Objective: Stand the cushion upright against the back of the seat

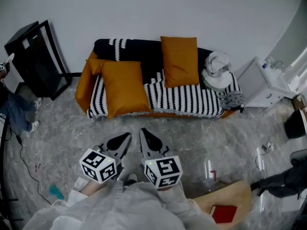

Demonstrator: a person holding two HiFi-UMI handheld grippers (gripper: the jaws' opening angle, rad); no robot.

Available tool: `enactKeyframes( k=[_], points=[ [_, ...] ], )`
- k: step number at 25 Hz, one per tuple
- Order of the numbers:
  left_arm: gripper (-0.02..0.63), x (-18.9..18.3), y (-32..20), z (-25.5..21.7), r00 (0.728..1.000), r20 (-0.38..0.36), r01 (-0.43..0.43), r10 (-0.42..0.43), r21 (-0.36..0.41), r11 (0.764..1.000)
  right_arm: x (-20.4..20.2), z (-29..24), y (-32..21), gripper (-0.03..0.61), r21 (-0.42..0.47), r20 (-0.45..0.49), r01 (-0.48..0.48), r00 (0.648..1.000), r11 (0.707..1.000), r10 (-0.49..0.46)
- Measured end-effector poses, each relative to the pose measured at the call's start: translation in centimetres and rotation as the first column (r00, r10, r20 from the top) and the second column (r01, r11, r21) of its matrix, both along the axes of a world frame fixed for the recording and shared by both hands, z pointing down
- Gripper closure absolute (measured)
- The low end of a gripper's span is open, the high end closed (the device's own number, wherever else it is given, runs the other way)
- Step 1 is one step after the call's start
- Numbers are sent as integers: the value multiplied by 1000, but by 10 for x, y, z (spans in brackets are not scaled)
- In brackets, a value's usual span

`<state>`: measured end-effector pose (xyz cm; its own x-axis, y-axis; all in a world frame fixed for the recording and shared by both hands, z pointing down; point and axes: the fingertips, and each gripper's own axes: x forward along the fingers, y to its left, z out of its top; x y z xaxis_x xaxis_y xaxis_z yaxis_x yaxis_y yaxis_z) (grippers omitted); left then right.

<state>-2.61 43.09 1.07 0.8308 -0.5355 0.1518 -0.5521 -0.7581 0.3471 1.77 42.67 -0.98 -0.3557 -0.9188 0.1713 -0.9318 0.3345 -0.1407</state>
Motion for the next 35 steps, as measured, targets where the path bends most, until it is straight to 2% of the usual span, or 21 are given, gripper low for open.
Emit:
enactKeyframes(
  k=[13,21,25,32,35],
  points=[
    [606,9,-22,21,1000,22,13,-12,-68,998,10,29,-21,565,-78,28,10,1000,997,-8],
    [606,13,-62,24,1000,13,7,-6,-82,997,20,36,-53,565,-102,29,-14,999,995,17],
    [606,16,-91,24,1000,4,-13,13,-74,997,22,40,-85,565,-110,40,-26,999,994,30],
    [606,12,-161,18,999,-28,-39,37,-68,997,4,40,-156,565,-115,15,19,1000,993,-17],
    [606,15,-194,11,999,-29,-47,45,-60,997,3,34,-186,565,-111,7,11,1000,994,-10]
  ],
)
